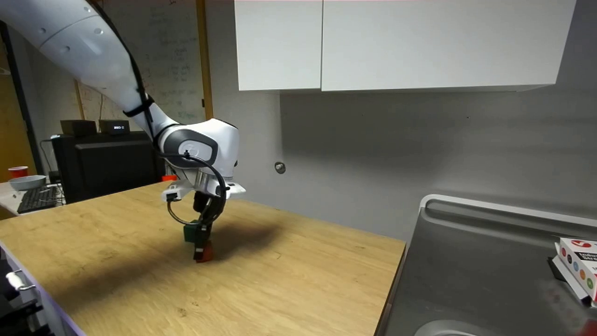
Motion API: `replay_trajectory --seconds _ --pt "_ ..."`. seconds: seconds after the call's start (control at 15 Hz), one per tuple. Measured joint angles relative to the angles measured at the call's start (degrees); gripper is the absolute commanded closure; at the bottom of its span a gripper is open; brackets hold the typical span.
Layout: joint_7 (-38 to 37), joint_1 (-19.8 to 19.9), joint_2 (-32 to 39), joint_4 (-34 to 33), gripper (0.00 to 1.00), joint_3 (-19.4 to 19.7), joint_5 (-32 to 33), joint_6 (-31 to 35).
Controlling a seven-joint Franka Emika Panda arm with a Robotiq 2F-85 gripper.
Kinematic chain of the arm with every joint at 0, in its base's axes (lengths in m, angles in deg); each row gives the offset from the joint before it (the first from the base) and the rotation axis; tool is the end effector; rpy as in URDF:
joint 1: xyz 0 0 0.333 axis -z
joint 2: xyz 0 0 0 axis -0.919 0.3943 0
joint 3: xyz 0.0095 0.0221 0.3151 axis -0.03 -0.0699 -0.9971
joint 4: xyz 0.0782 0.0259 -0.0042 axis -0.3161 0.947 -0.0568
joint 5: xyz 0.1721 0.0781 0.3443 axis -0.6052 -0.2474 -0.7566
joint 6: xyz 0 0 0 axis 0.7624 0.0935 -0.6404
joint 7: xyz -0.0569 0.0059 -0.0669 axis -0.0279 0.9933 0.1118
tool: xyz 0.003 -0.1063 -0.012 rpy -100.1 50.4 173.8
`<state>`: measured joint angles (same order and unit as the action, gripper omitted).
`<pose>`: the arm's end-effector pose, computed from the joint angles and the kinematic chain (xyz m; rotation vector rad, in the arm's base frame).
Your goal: Put the orange block on top of the green block
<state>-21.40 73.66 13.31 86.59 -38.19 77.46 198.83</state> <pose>0.5107 -0.1546 0.2331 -2.8874 1.1527 0.3992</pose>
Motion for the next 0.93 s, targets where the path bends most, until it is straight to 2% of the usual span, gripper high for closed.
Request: replay_trajectory --seconds 0.47,0.93 --pt "0.00 0.16 -0.38 -0.36 0.81 0.04 0.01 0.00" --pt "-0.05 -1.47 -5.06 -2.35 0.81 -0.04 1.87 -0.34"
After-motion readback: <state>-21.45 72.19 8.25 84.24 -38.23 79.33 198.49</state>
